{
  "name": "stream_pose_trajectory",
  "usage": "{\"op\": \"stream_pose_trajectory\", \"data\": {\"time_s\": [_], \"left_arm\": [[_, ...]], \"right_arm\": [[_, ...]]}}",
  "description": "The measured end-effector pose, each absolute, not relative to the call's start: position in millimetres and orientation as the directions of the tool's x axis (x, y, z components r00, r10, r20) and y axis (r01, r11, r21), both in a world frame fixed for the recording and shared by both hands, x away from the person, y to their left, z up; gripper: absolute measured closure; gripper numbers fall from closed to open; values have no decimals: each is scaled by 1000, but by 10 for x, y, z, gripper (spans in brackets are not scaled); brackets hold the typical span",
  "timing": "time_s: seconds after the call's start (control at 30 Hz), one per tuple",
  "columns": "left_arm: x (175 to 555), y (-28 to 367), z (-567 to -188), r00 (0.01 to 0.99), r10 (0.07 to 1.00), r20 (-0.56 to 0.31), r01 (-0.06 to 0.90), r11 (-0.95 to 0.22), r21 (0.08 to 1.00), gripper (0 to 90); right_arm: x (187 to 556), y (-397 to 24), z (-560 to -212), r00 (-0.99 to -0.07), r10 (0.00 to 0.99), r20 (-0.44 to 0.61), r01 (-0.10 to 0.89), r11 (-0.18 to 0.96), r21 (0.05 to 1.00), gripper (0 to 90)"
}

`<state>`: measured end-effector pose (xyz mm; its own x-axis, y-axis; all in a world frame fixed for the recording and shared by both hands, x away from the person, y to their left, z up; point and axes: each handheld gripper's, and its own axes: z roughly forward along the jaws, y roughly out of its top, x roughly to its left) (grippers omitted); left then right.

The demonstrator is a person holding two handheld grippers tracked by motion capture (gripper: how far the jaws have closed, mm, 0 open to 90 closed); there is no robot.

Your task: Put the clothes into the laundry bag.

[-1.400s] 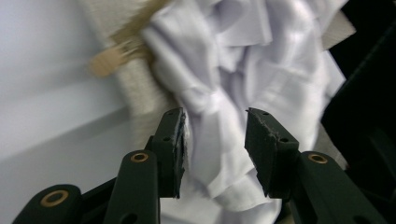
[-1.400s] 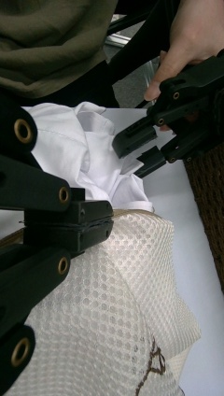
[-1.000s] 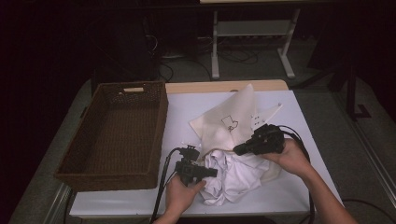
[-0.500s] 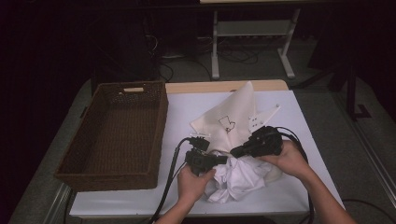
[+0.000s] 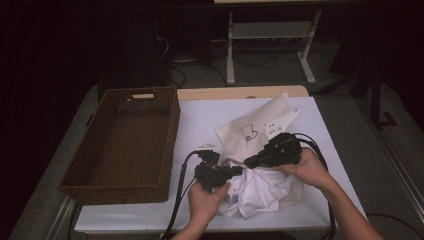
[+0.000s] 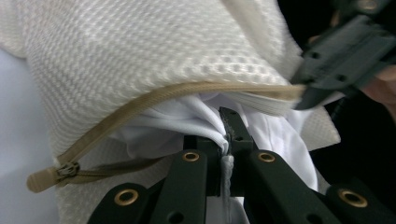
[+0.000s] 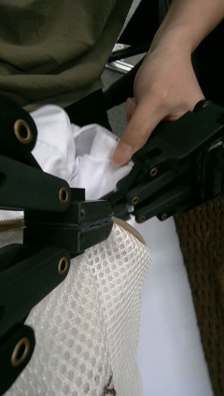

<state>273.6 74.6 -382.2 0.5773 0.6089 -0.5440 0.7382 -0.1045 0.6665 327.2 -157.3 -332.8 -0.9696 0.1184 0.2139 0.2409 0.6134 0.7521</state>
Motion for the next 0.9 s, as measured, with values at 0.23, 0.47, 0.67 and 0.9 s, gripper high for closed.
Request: {"op": "stream_pose_trajectory", "data": {"time_s": [0.23,0.47,0.67,0.9], "left_arm": [[2747,752,-3875,541,632,-555,736,-36,676,875],[2989,522,-4054,499,640,-585,749,22,662,865],[2930,651,-3921,556,669,-493,733,-115,671,641],[2815,856,-3813,612,630,-477,746,-261,612,482]], "right_arm": [[3266,-1435,-3292,-975,95,202,216,633,743,892],[3224,-1664,-3356,-969,127,212,243,641,728,891],[3288,-1853,-3418,-962,154,227,273,623,733,891],[3300,-1870,-3415,-961,170,218,276,612,741,891]]}}
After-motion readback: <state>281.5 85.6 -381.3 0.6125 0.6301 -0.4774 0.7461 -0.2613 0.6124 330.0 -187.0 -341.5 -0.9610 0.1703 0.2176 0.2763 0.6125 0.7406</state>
